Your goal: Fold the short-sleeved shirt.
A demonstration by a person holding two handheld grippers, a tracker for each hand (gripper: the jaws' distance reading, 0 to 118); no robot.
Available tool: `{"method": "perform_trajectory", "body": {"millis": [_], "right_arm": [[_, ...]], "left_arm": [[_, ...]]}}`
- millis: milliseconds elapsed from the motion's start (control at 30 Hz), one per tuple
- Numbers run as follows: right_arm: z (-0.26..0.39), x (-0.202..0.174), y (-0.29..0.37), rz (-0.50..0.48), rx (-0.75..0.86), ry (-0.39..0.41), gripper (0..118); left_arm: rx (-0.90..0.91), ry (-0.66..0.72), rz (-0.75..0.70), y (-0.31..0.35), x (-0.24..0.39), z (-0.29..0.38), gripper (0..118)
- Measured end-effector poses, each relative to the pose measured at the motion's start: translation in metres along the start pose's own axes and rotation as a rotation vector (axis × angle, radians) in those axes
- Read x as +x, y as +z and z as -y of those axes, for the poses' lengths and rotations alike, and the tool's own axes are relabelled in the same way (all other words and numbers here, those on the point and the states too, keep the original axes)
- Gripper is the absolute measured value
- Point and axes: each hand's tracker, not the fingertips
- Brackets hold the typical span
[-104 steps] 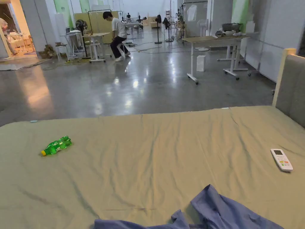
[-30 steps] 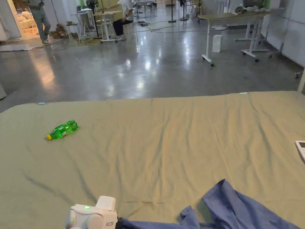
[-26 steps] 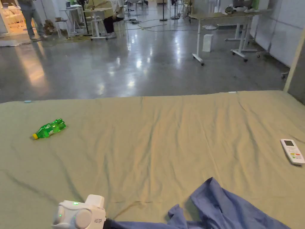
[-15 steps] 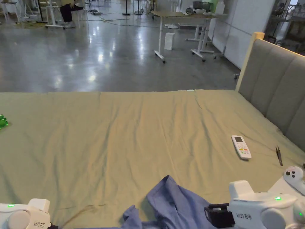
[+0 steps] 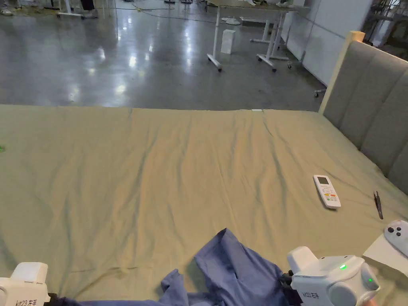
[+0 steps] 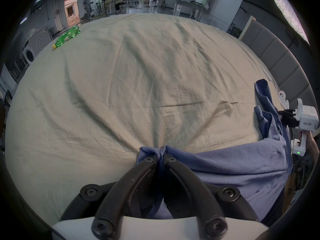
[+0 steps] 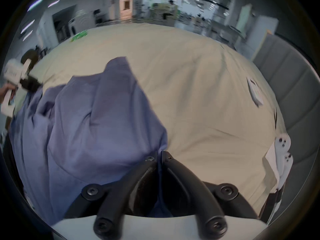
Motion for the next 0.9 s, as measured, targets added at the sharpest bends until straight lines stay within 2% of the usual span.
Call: {"method": "perform_trajectory", "body": {"millis": [33,100,133,167,267,400,533,700,867,900], "right_arm": [[-0.002,0.003,0.002,-0.011,0.039,-0.038,3],[0.0,0.013,0.013,-0.055,0.085,-0.231,3],[0.001,0.016,0.025,-0.051,0.133,-0.283,3],[0.006,0.024,0.032,-0.023,0.184,-0.304,3],[0.005,0.031,0.096,-0.026,0.329,-0.348,3],[0.001,0.04,0.177,0.008,0.457,-0.358,3],[-0.019,0.037,0.271,0.05,0.616,-0.367,3],[-0.051,0.045,0.348,0.096,0.775,-0.356,3],[-0.103,0.036,0.44,0.153,0.939,-0.339,3],[-0.113,0.036,0.454,0.159,0.975,-0.3,3]], "left_arm": [[0.005,0.006,0.013,0.001,-0.004,-0.001,7],[0.037,0.111,0.048,0.008,-0.011,-0.001,7],[0.089,0.117,0.06,0.02,-0.011,0.002,7],[0.14,0.085,0.07,0.03,-0.011,0.004,7],[0.262,0.071,0.118,0.098,-0.004,0.016,7],[0.424,0.053,0.18,0.183,-0.003,0.021,7],[0.597,-0.037,0.151,0.28,-0.002,0.024,7],[0.802,-0.038,0.152,0.383,-0.015,0.009,7],[0.936,-0.08,0.106,0.475,-0.004,-0.01,6],[0.96,-0.081,0.09,0.484,-0.004,-0.012,6]]}}
